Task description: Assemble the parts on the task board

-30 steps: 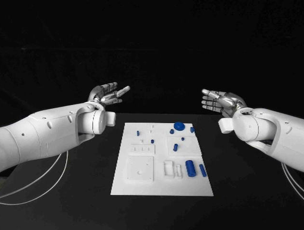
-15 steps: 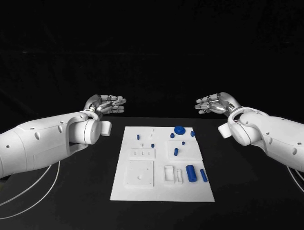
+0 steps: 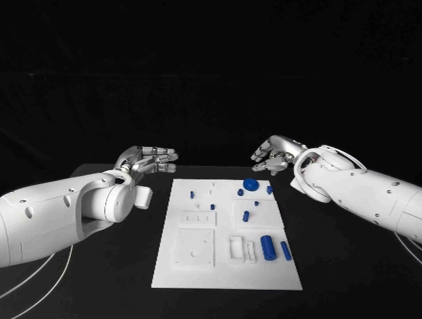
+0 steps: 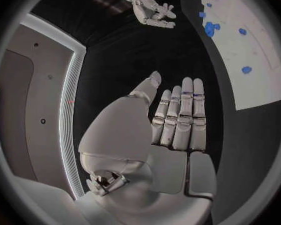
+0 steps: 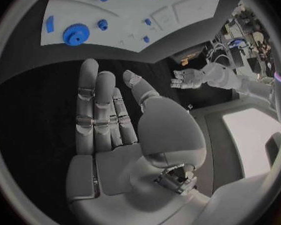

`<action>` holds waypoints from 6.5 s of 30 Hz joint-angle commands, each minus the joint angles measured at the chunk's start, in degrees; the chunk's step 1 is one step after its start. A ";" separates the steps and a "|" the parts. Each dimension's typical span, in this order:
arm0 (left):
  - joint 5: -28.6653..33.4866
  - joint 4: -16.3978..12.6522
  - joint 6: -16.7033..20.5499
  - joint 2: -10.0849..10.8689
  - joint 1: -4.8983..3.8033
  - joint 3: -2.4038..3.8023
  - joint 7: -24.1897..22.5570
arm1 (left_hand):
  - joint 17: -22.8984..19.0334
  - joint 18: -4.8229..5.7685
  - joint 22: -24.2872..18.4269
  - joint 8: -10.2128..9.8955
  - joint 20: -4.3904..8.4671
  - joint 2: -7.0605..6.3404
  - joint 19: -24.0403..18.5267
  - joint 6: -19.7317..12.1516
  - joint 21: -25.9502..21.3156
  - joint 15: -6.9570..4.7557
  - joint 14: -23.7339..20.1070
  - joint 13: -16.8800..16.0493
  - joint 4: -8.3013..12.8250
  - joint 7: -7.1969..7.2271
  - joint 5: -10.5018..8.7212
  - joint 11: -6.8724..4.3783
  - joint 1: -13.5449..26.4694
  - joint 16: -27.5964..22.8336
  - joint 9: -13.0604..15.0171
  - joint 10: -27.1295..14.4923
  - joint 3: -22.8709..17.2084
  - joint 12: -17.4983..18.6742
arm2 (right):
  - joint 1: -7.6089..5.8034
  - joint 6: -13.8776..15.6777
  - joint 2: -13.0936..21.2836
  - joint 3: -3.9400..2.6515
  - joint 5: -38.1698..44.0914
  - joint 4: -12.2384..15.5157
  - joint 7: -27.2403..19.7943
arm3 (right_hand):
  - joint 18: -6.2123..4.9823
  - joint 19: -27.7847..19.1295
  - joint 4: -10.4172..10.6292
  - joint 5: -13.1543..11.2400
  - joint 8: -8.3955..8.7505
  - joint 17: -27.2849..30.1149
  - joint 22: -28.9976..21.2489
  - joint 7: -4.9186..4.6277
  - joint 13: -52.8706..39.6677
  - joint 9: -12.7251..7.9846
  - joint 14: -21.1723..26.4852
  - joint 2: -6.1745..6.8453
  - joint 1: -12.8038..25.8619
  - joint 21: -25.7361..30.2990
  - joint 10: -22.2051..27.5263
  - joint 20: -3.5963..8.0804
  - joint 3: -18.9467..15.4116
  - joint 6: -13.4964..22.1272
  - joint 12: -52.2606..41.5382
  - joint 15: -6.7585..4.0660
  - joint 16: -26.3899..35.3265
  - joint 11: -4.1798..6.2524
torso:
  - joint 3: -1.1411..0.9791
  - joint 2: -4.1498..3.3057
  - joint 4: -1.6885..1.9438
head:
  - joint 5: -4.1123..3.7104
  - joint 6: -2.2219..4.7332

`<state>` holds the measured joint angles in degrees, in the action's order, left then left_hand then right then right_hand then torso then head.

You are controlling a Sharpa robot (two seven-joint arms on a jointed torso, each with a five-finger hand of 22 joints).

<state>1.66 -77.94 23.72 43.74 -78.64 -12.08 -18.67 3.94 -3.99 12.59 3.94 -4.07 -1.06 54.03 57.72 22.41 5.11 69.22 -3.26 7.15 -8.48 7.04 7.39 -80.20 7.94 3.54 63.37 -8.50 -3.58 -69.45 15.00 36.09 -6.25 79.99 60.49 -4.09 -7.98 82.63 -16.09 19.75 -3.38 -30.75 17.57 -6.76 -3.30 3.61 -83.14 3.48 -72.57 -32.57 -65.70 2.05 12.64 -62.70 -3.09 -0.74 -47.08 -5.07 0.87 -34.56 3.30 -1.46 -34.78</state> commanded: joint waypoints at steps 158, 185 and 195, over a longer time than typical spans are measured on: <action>-3.34 -3.15 -4.55 -0.40 -5.74 1.04 3.37 | -0.02 0.22 -2.88 -0.14 -0.59 0.43 -0.45 -1.02 -0.11 0.58 -1.03 -0.06 1.00 -0.54 -0.58 0.78 0.38 0.46 0.08 -2.55 2.95 0.13 | 0.37 3.20 -15.05 0.90 24.46 -8.52 13.11 | 0.91 -0.15 1.45 -15.85 -0.26 0.92 30.50 1.93 -0.22 0.39 0.71 1.22 -0.83 -0.12 -11.23 2.25 22.56 -9.25 -0.26 -2.24 -4.06 3.33 | 2.11 -8.29 4.51 | -1.44 4.09; -3.41 -3.09 -4.61 -1.05 -5.77 1.05 3.47 | -0.02 0.20 -3.03 -0.14 -0.59 0.46 -0.52 -1.05 0.09 0.59 -1.05 -0.06 1.05 -0.55 -0.57 0.80 0.27 0.43 0.08 -2.64 2.94 0.13 | 0.52 2.67 -16.44 1.04 24.70 -10.82 13.23 | 0.94 0.19 1.42 -15.79 -0.24 0.96 31.75 1.90 -0.21 0.38 0.73 1.15 -0.68 1.03 -11.16 2.24 22.61 -9.19 -0.25 -2.22 -4.00 3.30 | 2.26 -8.49 4.61 | -1.65 3.93; -3.44 -3.16 -4.67 -1.01 -5.85 1.05 3.58 | -0.02 0.20 -3.03 -0.14 -0.59 0.46 -0.52 -1.05 0.09 0.59 -1.05 -0.06 1.05 -0.55 -0.57 0.80 0.27 0.43 0.08 -2.64 2.94 0.13 | 0.52 3.55 -16.41 1.09 22.23 -11.32 12.03 | 0.87 0.37 3.26 -15.18 -0.11 1.42 31.52 0.18 -0.06 -0.02 0.55 2.83 1.37 2.61 -2.90 0.78 20.77 -2.19 -0.27 -0.36 -3.48 0.90 | 2.24 -8.48 4.49 | -1.35 3.97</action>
<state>-1.53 -80.92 19.91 42.83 -84.21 -11.10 -14.88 3.89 -3.99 9.62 3.95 -4.29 -1.05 53.43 57.10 22.27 5.64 68.68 -3.24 8.15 -9.10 6.82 8.14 -79.75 8.16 3.56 61.16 -5.97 -3.58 -69.02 19.35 19.54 -5.20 103.32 49.37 8.45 -6.61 83.00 -12.92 4.67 -3.54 -29.35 49.18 -6.51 -4.04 3.77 -82.58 5.74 -71.11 -30.12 -69.18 3.02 33.42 -65.25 -3.82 -1.35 -50.85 -3.88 3.12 -43.04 7.85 -2.88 -30.82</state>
